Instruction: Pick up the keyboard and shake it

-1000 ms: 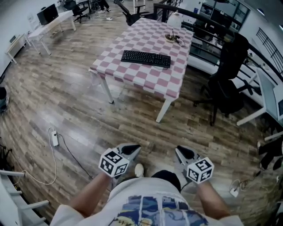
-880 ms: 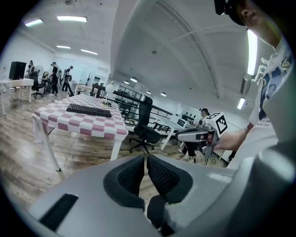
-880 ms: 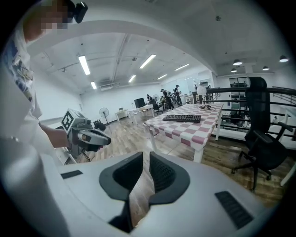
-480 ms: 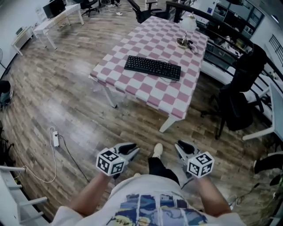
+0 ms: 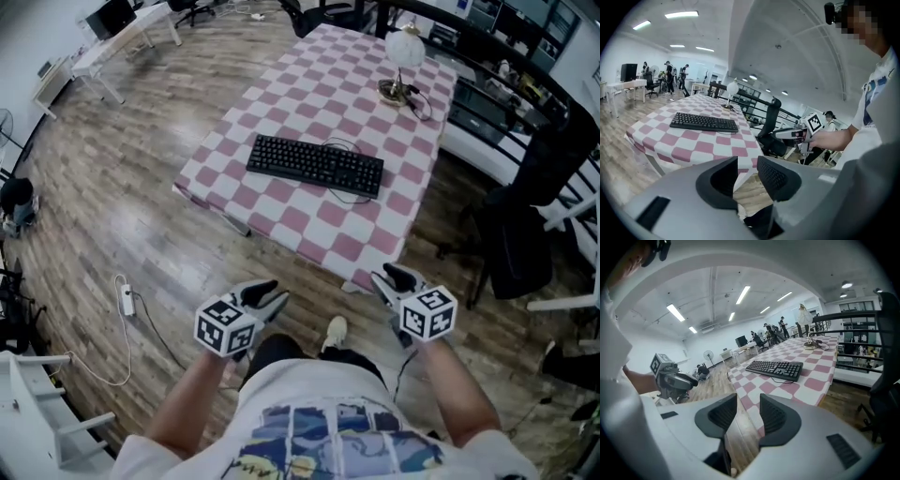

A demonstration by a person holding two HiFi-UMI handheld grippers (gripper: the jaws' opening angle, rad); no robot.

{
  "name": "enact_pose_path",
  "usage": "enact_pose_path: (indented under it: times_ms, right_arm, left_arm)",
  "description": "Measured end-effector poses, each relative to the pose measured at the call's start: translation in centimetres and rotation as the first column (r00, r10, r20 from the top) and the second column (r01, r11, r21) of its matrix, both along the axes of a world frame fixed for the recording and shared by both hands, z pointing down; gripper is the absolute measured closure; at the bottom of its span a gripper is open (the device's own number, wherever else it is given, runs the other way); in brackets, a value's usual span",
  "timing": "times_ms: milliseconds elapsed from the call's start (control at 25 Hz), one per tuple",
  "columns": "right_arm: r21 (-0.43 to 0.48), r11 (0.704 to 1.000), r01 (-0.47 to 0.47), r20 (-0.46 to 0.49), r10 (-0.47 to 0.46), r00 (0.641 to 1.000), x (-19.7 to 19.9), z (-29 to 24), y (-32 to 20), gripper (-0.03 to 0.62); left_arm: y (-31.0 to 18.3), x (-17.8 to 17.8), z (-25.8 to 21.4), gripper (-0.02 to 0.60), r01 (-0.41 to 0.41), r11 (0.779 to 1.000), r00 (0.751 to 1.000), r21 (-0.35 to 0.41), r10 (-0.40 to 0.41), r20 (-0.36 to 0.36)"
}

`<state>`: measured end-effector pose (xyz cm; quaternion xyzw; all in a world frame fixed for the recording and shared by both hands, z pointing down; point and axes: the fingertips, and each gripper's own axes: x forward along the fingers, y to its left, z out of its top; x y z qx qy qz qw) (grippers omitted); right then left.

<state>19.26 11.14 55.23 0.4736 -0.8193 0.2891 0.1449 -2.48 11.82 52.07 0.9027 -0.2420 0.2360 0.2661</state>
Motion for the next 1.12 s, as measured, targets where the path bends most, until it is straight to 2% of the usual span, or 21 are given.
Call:
enact_pose_path:
  times_ms: [320,640,920,1120]
  right_arm:
    - [-0.098,0.995,-0.033,0.004,0.034,0.999,3.7,3.7,-10.8,0.408]
    - [-0.166,0.976,-0.14,-0.046,0.134,0.99,5.9,6.8,-23.1,0.358]
    - [-0.282,0.926,-0.252,-0.08,0.239,0.968,8.2,11.2,-29.6,0.299]
    - [-0.348,0.888,-0.3,-0.095,0.285,0.954,8.8,13.6,-32.1,0.256]
  left_arm:
    - [-11.9,0.1,2.1,0.446,0.038,0.999,0.998,-0.023,-0.037,0.04]
    - [-28.3,-3.1,6.0,0.409,0.055,0.997,0.995,-0.052,-0.05,0.09]
    - [-40.1,-4.8,10.3,0.366,0.057,0.993,0.987,-0.101,-0.041,0.154]
    - [-45.4,-5.2,13.9,0.317,0.052,0.986,0.984,-0.161,-0.023,0.178]
